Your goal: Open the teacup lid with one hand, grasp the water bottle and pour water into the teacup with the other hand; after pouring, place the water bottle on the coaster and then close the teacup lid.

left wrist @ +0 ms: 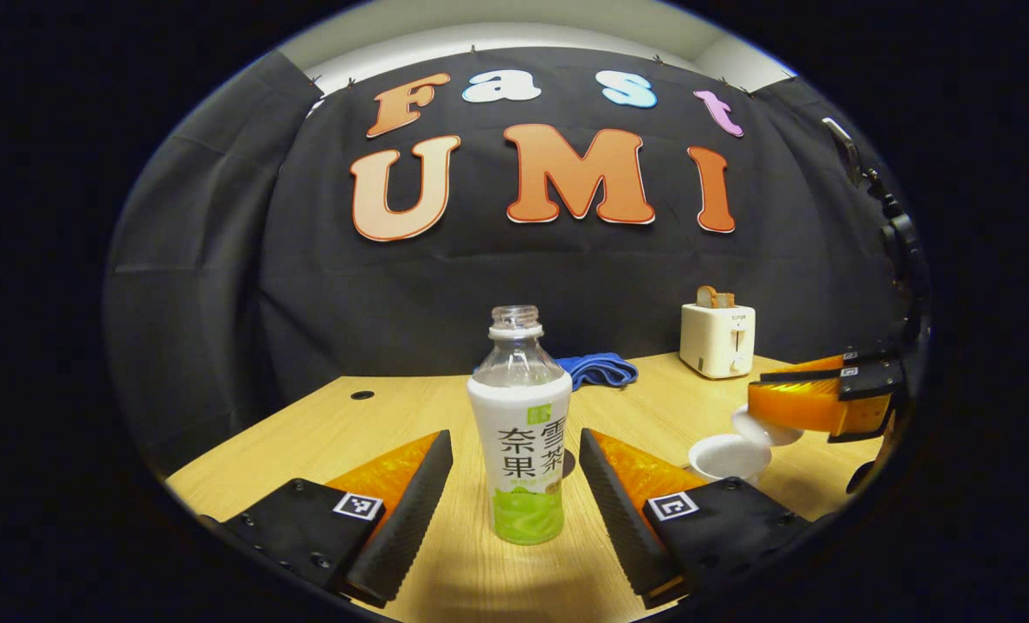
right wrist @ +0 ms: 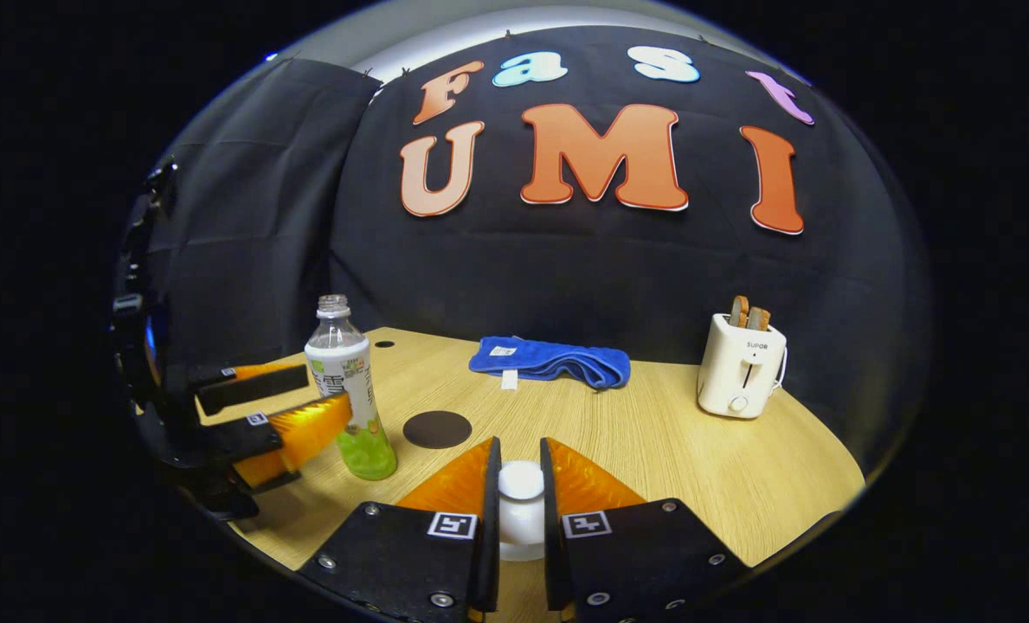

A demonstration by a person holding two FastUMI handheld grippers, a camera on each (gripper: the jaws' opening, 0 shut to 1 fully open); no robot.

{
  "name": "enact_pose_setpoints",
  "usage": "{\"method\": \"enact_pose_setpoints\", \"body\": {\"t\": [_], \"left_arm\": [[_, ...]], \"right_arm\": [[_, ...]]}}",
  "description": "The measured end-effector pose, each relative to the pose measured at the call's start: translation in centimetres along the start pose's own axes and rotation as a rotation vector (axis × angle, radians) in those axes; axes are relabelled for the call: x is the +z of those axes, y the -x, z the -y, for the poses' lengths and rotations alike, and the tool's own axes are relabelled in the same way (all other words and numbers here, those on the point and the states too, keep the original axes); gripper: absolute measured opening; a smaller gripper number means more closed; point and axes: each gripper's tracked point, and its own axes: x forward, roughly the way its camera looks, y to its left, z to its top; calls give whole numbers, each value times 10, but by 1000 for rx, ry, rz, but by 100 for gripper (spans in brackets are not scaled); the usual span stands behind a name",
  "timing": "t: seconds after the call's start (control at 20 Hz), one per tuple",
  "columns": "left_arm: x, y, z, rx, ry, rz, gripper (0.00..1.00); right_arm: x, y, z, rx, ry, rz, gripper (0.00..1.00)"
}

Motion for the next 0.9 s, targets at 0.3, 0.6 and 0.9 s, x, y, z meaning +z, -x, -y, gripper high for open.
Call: {"method": "enact_pose_setpoints", "body": {"t": [0.3,0.6,0.9], "left_arm": [[-31,-23,2,-3,106,-78,89],[-28,-36,1,-18,100,-24,77],[-31,-38,-1,-10,50,-32,65]], "right_arm": [[13,11,11,-14,-19,37,22],[13,18,17,-16,-24,46,22],[15,23,26,-30,-31,50,22]]}}
